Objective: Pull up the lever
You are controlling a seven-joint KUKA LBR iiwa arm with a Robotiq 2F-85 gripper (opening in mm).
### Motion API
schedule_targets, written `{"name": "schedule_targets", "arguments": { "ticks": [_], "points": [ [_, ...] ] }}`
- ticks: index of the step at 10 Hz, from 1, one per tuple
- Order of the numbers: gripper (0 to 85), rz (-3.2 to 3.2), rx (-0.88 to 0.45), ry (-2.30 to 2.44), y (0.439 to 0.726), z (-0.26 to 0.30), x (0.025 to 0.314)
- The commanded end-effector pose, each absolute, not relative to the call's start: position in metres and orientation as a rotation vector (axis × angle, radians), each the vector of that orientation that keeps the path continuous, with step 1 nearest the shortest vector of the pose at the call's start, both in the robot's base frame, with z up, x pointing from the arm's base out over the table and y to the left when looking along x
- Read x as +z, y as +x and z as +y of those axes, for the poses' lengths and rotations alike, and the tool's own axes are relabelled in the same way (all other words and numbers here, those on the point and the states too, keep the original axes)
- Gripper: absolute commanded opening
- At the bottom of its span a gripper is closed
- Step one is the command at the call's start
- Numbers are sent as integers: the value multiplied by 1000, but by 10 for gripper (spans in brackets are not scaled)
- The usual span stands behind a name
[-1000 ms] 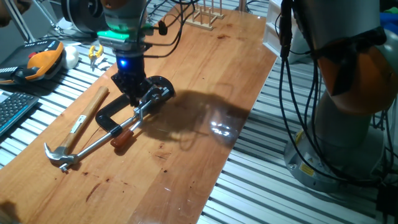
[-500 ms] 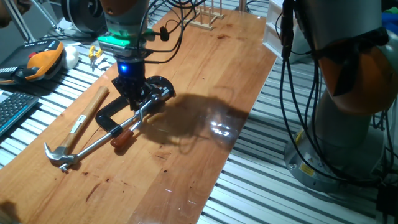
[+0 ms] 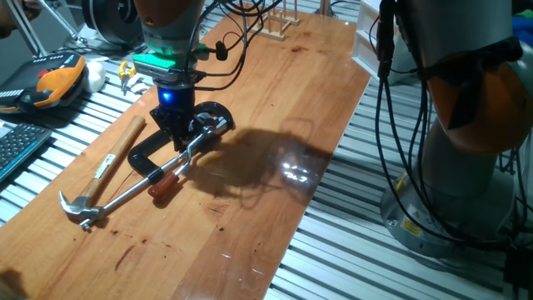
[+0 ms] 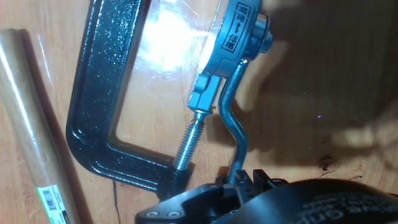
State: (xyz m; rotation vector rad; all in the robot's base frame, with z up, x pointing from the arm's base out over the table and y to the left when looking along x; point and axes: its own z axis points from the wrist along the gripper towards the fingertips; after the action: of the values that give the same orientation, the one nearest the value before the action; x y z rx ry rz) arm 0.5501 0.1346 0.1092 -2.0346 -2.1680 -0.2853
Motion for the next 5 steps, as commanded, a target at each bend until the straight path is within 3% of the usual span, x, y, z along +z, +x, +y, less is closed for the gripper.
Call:
{"name": "schedule_targets", "arguments": {
  "ticks": [1,5],
  "points": [
    [170,-2171,-288,-2039,550,135,109],
    [170,-2177,-317,-1977,550,135,109]
  ]
}}
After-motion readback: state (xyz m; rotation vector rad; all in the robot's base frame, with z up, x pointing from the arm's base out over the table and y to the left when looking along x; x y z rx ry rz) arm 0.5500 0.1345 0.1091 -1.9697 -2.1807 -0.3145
